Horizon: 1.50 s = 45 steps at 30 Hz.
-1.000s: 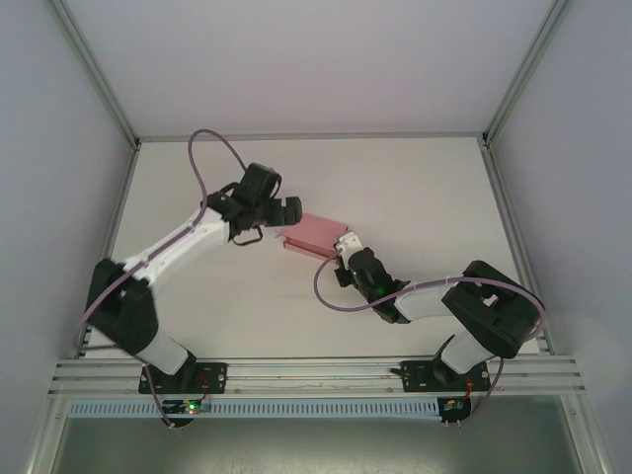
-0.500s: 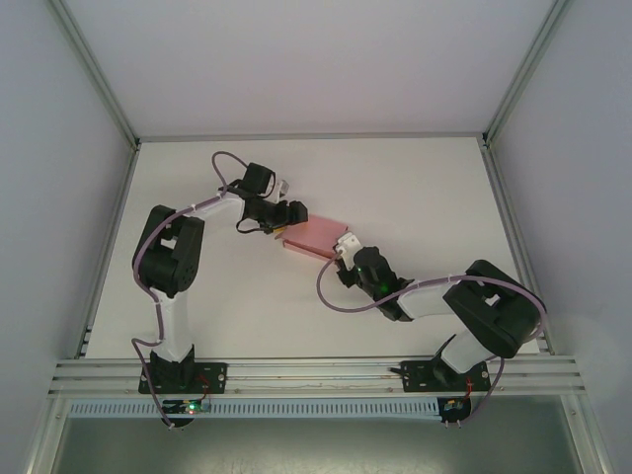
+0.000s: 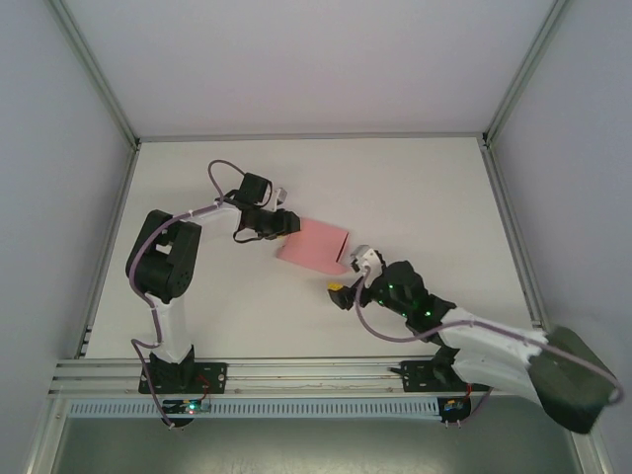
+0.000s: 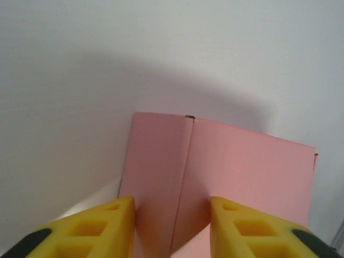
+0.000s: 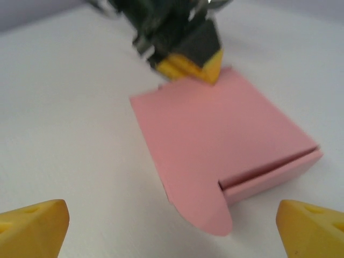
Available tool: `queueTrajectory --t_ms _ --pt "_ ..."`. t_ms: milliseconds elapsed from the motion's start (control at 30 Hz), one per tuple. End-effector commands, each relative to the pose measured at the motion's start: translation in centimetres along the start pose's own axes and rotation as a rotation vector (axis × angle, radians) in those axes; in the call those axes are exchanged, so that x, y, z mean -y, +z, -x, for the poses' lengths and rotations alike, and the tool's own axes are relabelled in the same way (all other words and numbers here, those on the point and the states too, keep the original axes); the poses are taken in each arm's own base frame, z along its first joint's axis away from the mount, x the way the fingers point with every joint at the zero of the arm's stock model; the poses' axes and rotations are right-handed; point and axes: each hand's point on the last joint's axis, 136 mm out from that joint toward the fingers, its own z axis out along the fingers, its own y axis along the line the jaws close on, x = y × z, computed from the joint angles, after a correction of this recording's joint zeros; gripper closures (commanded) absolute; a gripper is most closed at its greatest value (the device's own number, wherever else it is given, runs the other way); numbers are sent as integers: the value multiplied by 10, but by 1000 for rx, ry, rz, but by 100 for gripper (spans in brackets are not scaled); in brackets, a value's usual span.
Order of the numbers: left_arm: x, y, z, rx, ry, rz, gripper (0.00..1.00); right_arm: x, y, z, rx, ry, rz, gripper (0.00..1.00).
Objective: Assemble paper box
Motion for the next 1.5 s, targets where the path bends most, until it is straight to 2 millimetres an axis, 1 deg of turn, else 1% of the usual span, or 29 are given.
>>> queueTrajectory --t_ms 0,67,133,167,200,233,300,367,500,567,633,700,733,800,933,1067,1100,1167,1333,1400,1467 --pt "-29 8 -23 -43 -65 99 66 35 -19 9 70 134 -193 2" --pt "-30 8 -24 -35 -72 96 68 59 -32 22 140 236 -303 2" --pt "-30 8 -26 -27 -87 86 71 78 -38 25 150 336 -358 2" --pt "-31 7 -27 -18 -100 85 73 83 -38 24 125 384 -362 2" --pt "-31 6 -28 -12 -107 88 74 83 -34 18 85 411 -346 2" --pt "-32 5 -30 -8 -121 90 75 82 -31 27 76 432 -322 2" --pt "-31 4 -35 7 -141 70 76 87 -20 23 11 503 -326 2" --pt "-30 2 -39 23 -147 70 76 92 -5 19 -65 547 -325 4" --pt "-32 -1 -45 33 -141 107 76 91 34 21 -178 526 -246 5" --pt "-31 -1 -48 36 -144 111 76 90 56 19 -230 548 -194 9" --pt "-31 -1 -48 42 -147 110 76 82 76 14 -293 584 -102 14" --pt "-32 -1 -48 46 -151 119 76 74 91 5 -354 612 -36 19" --pt "-33 -2 -48 47 -149 123 76 73 97 -2 -384 622 -20 23" --pt "-32 -2 -49 48 -146 126 76 74 104 -18 -434 635 -24 24" --pt "-36 -1 -52 41 -150 141 76 79 107 -45 -502 662 -68 29" --pt "-40 0 -54 39 -163 150 76 81 102 -55 -539 657 -88 29" --pt "-40 0 -54 39 -166 150 76 84 99 -54 -540 644 -105 29" --pt "-40 -1 -55 42 -175 150 76 89 94 -46 -522 618 -123 26" --pt "-44 -3 -55 59 -180 176 76 106 77 -5 -408 554 -203 20" --pt "-43 -2 -56 59 -179 174 76 107 75 -2 -395 555 -215 19" --pt "-45 0 -58 53 -181 173 79 104 77 -8 -411 576 -197 18"
